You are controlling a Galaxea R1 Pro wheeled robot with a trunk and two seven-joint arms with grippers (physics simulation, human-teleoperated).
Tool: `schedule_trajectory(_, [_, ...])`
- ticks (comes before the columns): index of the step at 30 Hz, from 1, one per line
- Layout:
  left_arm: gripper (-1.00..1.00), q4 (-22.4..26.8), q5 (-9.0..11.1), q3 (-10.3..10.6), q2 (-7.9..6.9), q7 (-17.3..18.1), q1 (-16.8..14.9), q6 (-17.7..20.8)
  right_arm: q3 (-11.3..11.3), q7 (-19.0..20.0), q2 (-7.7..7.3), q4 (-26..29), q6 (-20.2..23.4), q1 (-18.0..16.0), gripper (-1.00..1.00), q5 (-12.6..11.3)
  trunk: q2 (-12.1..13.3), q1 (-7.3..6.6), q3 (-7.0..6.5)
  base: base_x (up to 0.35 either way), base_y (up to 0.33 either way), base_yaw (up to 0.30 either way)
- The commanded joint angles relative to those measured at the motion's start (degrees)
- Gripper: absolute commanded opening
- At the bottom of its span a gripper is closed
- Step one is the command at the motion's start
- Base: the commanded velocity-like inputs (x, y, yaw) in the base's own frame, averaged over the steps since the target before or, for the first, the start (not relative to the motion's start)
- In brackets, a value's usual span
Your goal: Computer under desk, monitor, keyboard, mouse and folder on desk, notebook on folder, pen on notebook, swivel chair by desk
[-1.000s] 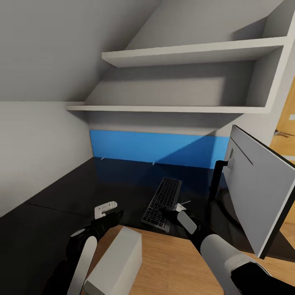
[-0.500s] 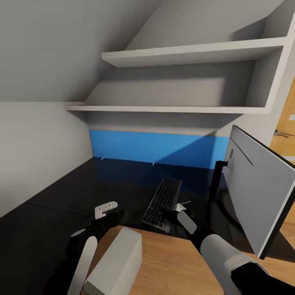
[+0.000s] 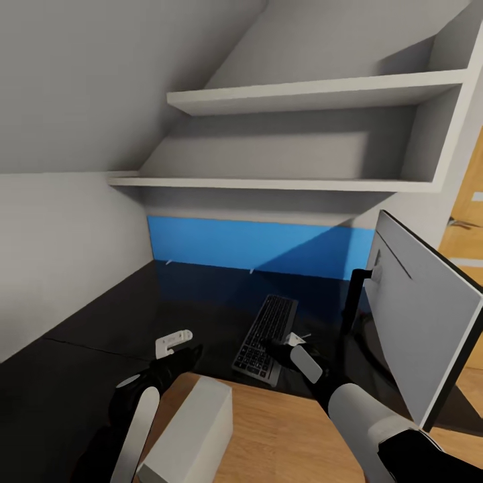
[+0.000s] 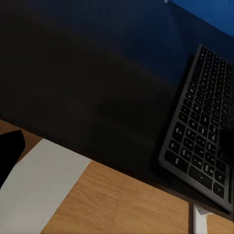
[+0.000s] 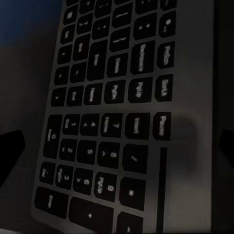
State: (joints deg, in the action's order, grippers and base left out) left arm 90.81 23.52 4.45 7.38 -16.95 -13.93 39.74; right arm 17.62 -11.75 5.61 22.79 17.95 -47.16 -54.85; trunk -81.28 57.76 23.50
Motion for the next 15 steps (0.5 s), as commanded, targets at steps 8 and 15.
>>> schedule_trajectory(8, [1.0,0.1,0.6,0.0,0.0,-0.5,0.0,0.2,0.6,-0.7,-0.03,0.2,0.1,0.0,1.0,-0.4,1.6,-0.88,-0.65,0.0,0.0,0.0])
schedule_trajectory(15, [1.0,0.0,0.6,0.0,-0.08,-0.4,0.0,0.1,1.2,-0.5,-0.08,0.2,-0.6,0.0,1.0,-0.1,1.6,-0.88,-0.65,0.078,-0.017,0.0])
